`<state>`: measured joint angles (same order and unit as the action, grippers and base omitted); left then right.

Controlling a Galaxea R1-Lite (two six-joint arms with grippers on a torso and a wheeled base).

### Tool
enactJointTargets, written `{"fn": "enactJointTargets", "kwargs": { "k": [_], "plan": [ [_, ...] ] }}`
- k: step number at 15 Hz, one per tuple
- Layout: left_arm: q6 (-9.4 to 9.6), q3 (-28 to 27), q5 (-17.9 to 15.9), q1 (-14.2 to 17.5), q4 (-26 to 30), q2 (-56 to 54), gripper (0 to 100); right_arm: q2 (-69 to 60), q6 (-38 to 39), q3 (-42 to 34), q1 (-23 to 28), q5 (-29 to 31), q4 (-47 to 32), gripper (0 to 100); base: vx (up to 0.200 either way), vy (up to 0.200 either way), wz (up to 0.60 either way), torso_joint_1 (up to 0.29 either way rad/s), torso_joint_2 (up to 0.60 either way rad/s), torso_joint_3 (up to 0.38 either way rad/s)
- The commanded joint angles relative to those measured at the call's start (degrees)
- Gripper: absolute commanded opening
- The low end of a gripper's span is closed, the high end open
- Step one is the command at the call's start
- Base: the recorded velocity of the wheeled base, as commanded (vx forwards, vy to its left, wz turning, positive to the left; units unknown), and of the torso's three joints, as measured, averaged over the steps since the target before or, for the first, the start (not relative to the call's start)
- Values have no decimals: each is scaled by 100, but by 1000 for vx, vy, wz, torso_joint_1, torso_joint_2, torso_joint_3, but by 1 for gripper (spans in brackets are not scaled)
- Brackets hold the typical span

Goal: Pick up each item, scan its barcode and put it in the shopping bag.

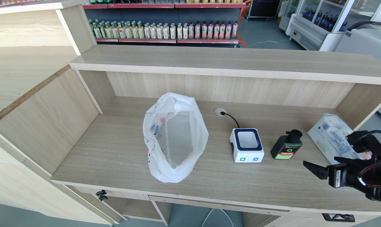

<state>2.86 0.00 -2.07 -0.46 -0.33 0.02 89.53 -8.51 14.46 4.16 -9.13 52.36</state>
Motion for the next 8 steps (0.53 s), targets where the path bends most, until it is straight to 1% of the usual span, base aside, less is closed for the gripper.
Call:
{"fn": "enactJointTargets", "kwargs": {
  "k": [1, 3, 5, 8],
  "plan": [
    [-5, 0, 5, 2, -2, -2, 100, 285, -2, -31, -55, -45, 55, 100, 0, 0, 0, 0, 0, 0],
    [4, 0, 5, 2, -2, -2, 100, 566, -37, -66, -55, -133, 468, 100, 0, 0, 0, 0, 0, 0],
    [4, 0, 5, 2, -2, -2, 100, 768, -54, -83, -38, -414, 820, 100, 0, 0, 0, 0, 0, 0],
    [4, 0, -4, 2, -2, -2, 100, 1067, -169, -40, -38, -528, 960, 100, 0, 0, 0, 0, 0, 0]
  ]
}}
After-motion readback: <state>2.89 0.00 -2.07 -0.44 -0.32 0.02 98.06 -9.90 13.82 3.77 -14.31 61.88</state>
